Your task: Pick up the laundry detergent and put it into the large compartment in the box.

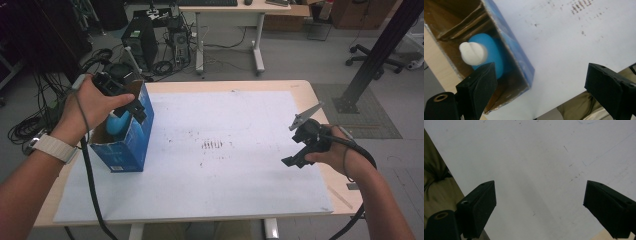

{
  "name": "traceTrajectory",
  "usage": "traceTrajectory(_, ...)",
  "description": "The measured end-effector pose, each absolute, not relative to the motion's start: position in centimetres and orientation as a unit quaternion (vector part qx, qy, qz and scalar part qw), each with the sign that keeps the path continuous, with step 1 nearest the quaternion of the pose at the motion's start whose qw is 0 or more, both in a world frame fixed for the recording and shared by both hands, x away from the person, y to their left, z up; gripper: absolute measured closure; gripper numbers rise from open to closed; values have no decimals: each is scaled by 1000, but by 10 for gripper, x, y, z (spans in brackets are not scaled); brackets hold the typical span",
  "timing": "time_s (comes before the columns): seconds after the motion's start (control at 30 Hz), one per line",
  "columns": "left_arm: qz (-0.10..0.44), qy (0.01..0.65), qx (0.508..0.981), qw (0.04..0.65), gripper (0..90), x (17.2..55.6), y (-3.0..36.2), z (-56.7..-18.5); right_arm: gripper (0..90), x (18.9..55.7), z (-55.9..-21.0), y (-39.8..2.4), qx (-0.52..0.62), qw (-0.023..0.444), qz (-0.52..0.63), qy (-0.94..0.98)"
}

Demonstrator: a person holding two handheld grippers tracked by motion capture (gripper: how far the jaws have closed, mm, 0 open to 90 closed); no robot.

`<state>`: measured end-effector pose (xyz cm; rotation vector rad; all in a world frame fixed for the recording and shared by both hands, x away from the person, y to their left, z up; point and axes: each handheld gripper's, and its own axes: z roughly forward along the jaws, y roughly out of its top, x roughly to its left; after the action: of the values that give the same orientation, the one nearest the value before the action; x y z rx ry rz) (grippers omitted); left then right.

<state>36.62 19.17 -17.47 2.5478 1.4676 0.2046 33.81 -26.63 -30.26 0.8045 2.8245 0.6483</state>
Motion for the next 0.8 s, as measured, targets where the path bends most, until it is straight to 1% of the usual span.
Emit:
traceTrajectory(0.53, 61, 431, 895, 97, 110, 352, 160, -173, 111, 337, -298, -262, 264, 70, 216, 937)
traceTrajectory(0.8, 58, 409, 905, 103, 111, 344, 145, -172, 111, 333, -299, -264, 266, 71, 217, 937)
